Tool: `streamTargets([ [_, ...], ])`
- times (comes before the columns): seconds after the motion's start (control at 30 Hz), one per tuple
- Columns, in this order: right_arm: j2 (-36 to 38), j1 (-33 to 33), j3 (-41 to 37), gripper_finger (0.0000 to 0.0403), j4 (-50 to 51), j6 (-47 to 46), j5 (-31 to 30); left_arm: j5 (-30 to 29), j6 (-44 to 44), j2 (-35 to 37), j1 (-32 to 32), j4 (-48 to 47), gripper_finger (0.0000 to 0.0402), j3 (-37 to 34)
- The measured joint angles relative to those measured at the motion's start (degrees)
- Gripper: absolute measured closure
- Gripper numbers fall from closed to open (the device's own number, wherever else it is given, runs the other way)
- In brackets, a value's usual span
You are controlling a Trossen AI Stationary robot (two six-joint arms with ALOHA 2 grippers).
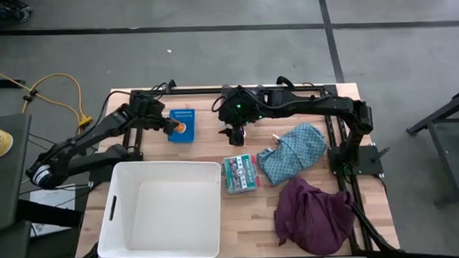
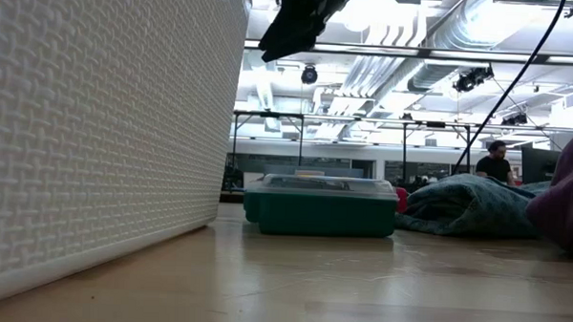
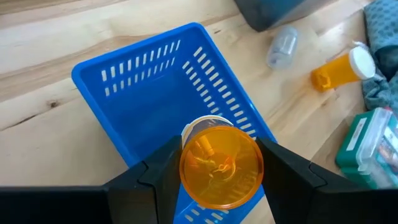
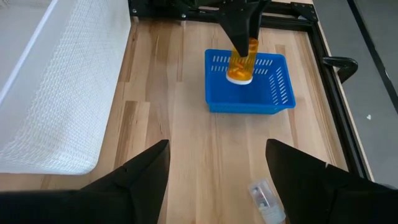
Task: Pick & place medical supplies in basket/bin
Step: Put the orange pill bottle into the blue bin
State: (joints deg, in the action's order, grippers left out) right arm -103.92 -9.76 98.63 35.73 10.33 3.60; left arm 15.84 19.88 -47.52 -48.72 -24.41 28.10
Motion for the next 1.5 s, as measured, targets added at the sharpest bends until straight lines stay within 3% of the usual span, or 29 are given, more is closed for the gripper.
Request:
streamTargets([
  [0.2,0.00,0.00,0.00,0.0149,0.00,0.00,0.00,-0.13,-3.03,-2.31,0.19,0.88,0.0221,0.00],
  [0.53,0.00,0.00,0.00,0.0149,0.04,0.00,0.00,-0.33,-3.52,-2.87,0.19,1.80,0.0175,0.00],
  [1.13,0.00,0.00,0.00,0.0149,0.09,0.01,-0.01,-0.30,-3.45,-2.87,0.19,3.31,0.0170,0.00],
  [1.4,0.00,0.00,0.00,0.0149,0.12,0.02,-0.29,12.26,-7.48,-2.85,2.05,19.93,0.0170,0.00],
  [1.5,0.00,0.00,0.00,0.0149,0.37,0.02,-0.41,14.12,-10.83,-2.83,4.64,25.30,0.0170,0.02],
])
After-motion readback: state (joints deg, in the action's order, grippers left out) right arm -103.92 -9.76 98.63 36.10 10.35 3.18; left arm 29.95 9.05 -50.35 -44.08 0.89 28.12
